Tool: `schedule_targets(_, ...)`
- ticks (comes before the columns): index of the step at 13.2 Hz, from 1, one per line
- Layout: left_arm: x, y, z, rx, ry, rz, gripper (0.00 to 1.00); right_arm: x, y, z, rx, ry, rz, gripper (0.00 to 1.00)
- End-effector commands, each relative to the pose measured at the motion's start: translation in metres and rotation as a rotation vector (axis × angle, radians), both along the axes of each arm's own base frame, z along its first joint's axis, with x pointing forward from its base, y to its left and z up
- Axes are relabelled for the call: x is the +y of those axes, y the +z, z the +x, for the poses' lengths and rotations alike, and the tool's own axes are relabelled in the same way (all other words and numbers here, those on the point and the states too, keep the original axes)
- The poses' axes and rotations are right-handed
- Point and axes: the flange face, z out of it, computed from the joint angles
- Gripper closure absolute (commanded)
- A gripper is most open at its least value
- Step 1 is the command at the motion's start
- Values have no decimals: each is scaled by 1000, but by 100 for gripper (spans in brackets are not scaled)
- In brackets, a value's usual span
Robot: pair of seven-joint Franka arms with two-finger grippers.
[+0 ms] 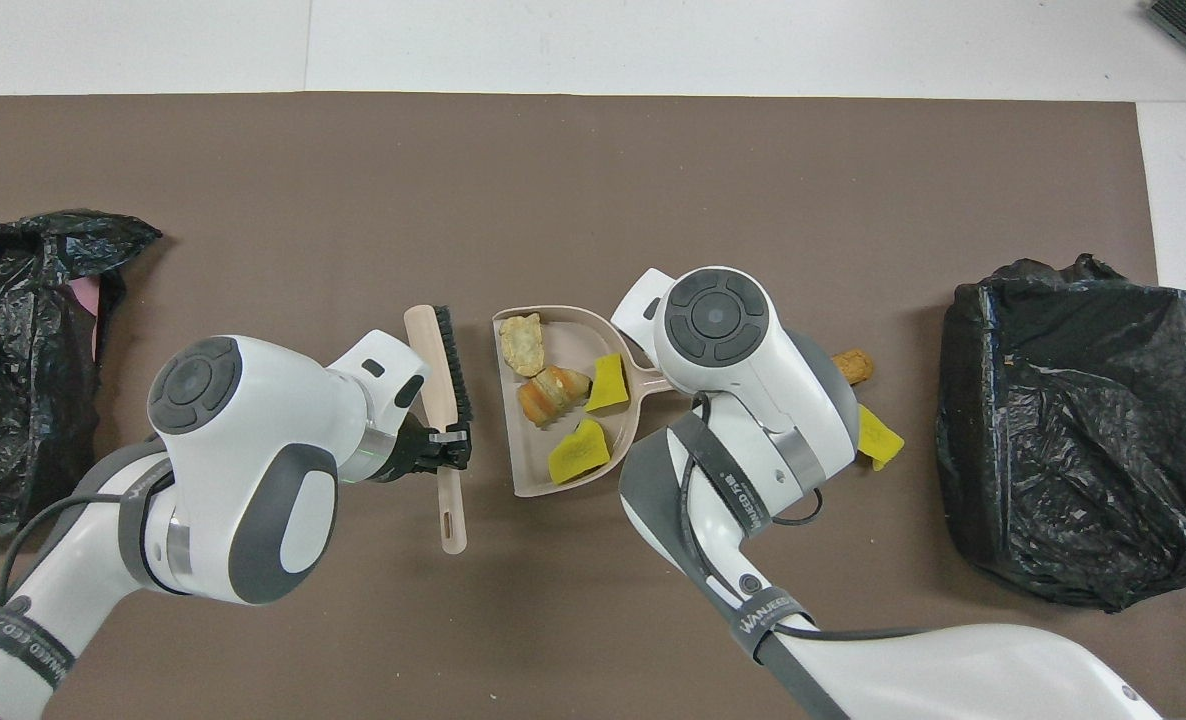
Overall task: Sweep and dump trash in bin
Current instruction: 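Carry the dustpan to the black bag with the right gripper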
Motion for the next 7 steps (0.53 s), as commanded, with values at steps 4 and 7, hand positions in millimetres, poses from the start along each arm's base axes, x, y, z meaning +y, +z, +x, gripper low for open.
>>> schedule_targets(4, -44, 7, -80, -32, -5, 68, 100, -114, 76, 28, -56, -84, 19, 100)
schedule_targets(7, -77, -4, -105, -40, 65, 89, 100, -194, 135, 23, -90, -157, 25, 100)
